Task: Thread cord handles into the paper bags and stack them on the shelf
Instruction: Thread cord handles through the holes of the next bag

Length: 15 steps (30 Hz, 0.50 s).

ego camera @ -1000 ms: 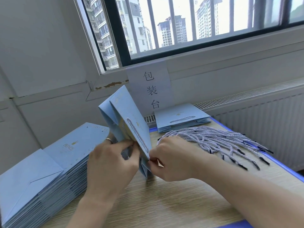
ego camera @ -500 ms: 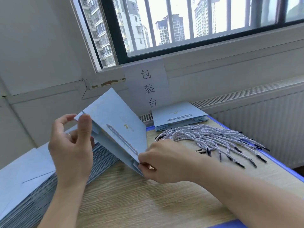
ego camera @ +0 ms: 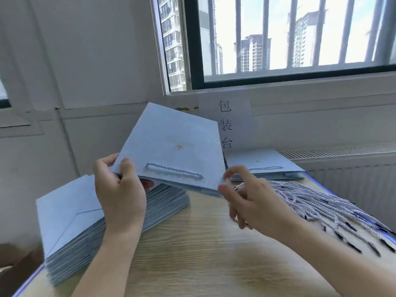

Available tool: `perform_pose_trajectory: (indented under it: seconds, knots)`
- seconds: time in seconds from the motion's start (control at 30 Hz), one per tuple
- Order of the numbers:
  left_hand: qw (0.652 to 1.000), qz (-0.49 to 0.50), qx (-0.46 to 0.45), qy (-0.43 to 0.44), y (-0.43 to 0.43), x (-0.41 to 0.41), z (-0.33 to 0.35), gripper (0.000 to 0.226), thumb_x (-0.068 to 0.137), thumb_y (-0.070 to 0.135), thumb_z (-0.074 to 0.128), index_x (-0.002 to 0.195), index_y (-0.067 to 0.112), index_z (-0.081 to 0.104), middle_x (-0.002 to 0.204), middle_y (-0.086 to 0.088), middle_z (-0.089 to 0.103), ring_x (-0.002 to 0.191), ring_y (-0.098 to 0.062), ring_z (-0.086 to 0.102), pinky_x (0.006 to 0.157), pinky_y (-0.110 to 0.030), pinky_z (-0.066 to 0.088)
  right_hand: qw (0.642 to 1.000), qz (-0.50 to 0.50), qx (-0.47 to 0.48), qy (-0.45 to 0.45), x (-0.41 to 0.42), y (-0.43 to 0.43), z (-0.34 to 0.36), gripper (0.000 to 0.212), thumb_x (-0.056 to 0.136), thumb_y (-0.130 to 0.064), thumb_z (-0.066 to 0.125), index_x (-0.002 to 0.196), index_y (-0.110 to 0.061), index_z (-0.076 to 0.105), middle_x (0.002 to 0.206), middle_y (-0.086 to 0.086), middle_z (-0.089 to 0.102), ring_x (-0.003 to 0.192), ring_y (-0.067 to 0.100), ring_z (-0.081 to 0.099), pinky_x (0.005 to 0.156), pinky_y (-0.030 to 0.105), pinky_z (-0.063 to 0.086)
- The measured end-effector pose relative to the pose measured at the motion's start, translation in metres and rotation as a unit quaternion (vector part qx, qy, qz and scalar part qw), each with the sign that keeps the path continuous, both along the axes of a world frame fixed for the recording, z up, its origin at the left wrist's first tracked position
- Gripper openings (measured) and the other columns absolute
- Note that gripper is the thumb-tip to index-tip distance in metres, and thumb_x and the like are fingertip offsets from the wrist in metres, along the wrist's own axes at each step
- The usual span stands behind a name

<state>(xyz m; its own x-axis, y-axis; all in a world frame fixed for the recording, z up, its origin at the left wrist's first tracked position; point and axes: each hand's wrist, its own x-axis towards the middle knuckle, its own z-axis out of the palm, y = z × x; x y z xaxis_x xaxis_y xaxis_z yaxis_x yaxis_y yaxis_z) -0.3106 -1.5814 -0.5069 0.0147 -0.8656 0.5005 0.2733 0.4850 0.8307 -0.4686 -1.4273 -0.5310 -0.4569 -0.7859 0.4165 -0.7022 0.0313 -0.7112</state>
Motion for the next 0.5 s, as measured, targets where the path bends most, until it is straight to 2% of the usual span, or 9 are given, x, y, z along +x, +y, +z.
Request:
perform_pose_trajectory:
  seconds: [0.03,0.1,0.17,0.23,0.33,0.43,0.5]
  knots:
    - [1.0,-0.009,0.011,-0.002,0.0,-0.002,-0.001,0.014,0.101,0.019,0.048,0.114,0.013,0.05,0.08,-0.005,0.063,0.055,-0.019,0.062,0.05,-0.026,0.049,0.996,0.008,-0.041,-0.08,-0.001,-0.001,0.001,0.014,0.099,-0.041,0.054,0.105,-0.029,0.049,0.064,0.01,0.068,0.048,0.021,0.061,0.048,0.037,0.048]
    - [0.999,-0.031,0.032,-0.014,0.001,-0.006,-0.002,0.012,0.102,0.02,0.049,0.113,0.015,0.051,0.079,-0.006,0.064,0.057,-0.019,0.064,0.054,-0.03,0.05,0.984,-0.005,-0.095,-0.152,-0.006,-0.003,0.004,0.008,0.099,-0.028,0.058,0.103,-0.023,0.053,0.064,0.011,0.069,0.05,0.03,0.063,0.048,0.038,0.047]
    - [0.997,-0.059,0.046,-0.03,0.002,-0.009,-0.004,0.008,0.102,0.022,0.051,0.108,0.018,0.052,0.082,-0.01,0.066,0.06,-0.021,0.067,0.055,-0.034,0.055,0.978,-0.033,-0.118,-0.169,-0.011,-0.003,0.006,0.007,0.098,-0.02,0.061,0.102,-0.021,0.056,0.063,0.008,0.069,0.051,0.032,0.062,0.053,0.037,0.047]
    - [0.993,-0.087,0.056,-0.054,0.005,-0.011,-0.005,0.009,0.1,0.026,0.054,0.106,0.019,0.053,0.079,-0.015,0.068,0.062,-0.027,0.066,0.053,-0.037,0.053,0.967,-0.066,-0.147,-0.199,-0.02,-0.002,0.007,0.008,0.096,-0.014,0.064,0.102,-0.019,0.06,0.061,0.003,0.069,0.046,0.018,0.058,0.056,0.032,0.048]
    - [0.983,-0.142,0.079,-0.088,0.009,-0.014,-0.008,0.013,0.098,0.018,0.057,0.108,0.012,0.051,0.064,-0.009,0.065,0.046,-0.014,0.055,0.043,-0.022,0.043,0.951,-0.102,-0.159,-0.243,-0.037,0.004,0.009,0.01,0.093,-0.01,0.067,0.1,-0.018,0.067,0.061,-0.002,0.069,0.046,0.008,0.054,0.058,0.026,0.051]
    - [0.966,-0.201,0.124,-0.106,0.014,-0.019,-0.009,0.016,0.097,0.008,0.056,0.109,0.011,0.047,0.064,-0.01,0.065,0.043,-0.011,0.053,0.043,-0.019,0.043,0.949,-0.112,-0.148,-0.256,-0.048,0.012,0.011,0.012,0.091,-0.008,0.069,0.1,-0.015,0.072,0.062,-0.004,0.069,0.049,0.008,0.053,0.055,0.018,0.049]
    - [0.961,-0.212,0.126,-0.125,0.016,-0.025,-0.012,0.016,0.097,0.009,0.056,0.109,0.012,0.045,0.065,-0.009,0.066,0.045,-0.011,0.055,0.047,-0.021,0.047,0.951,-0.126,-0.144,-0.243,-0.053,0.017,0.013,0.012,0.091,-0.007,0.068,0.098,-0.016,0.072,0.061,-0.007,0.068,0.048,0.006,0.053,0.053,0.015,0.048]
